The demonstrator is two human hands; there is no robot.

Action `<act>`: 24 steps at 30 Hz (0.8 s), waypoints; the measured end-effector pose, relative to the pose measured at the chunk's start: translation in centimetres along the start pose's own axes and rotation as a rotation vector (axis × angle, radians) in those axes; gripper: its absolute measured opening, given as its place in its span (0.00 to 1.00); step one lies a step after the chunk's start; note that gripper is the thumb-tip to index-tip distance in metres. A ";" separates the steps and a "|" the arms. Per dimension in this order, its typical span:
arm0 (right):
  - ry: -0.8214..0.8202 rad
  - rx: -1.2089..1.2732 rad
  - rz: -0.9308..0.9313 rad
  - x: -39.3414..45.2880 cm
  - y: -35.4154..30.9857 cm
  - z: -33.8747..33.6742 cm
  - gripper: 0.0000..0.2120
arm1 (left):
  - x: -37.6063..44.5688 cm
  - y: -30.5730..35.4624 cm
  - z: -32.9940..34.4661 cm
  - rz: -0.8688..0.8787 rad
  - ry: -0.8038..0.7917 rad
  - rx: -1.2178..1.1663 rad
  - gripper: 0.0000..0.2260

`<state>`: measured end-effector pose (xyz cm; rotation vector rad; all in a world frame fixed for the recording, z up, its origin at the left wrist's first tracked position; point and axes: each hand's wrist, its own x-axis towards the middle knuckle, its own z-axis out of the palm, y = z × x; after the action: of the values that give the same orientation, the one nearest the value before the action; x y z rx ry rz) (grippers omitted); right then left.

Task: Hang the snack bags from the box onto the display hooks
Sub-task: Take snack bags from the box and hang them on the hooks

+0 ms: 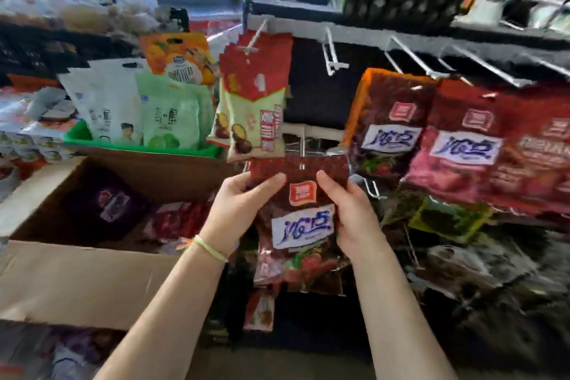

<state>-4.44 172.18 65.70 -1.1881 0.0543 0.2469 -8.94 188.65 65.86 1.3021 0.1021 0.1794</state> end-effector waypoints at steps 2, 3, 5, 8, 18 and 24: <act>0.108 0.051 -0.075 0.0 -2.2 -2.4 0.19 | 0.1 -0.9 3.3 -0.021 -0.070 -0.004 0.11; 0.145 0.067 -0.128 0.0 -3.6 -4.2 0.14 | 0.3 -1.4 5.5 -0.028 -0.115 0.019 0.12; 0.177 0.020 -0.240 0.2 -6.6 -6.9 0.05 | 0.7 -2.5 9.3 -0.043 -0.192 0.036 0.15; 0.237 -0.103 -0.353 1.2 -10.1 -9.7 0.03 | 1.7 -3.4 13.9 -0.048 -0.201 0.002 0.18; 0.295 -0.120 -0.400 5.9 -14.4 -9.9 0.04 | 5.1 -2.3 18.8 0.018 0.013 0.011 0.12; 0.315 -0.194 -0.393 7.0 -14.6 -9.6 0.04 | 5.7 -2.7 18.8 0.000 0.050 0.006 0.12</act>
<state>6.36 159.32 74.19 -1.3946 0.0718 -0.2877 0.11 171.24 68.35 1.3042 0.1449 0.2122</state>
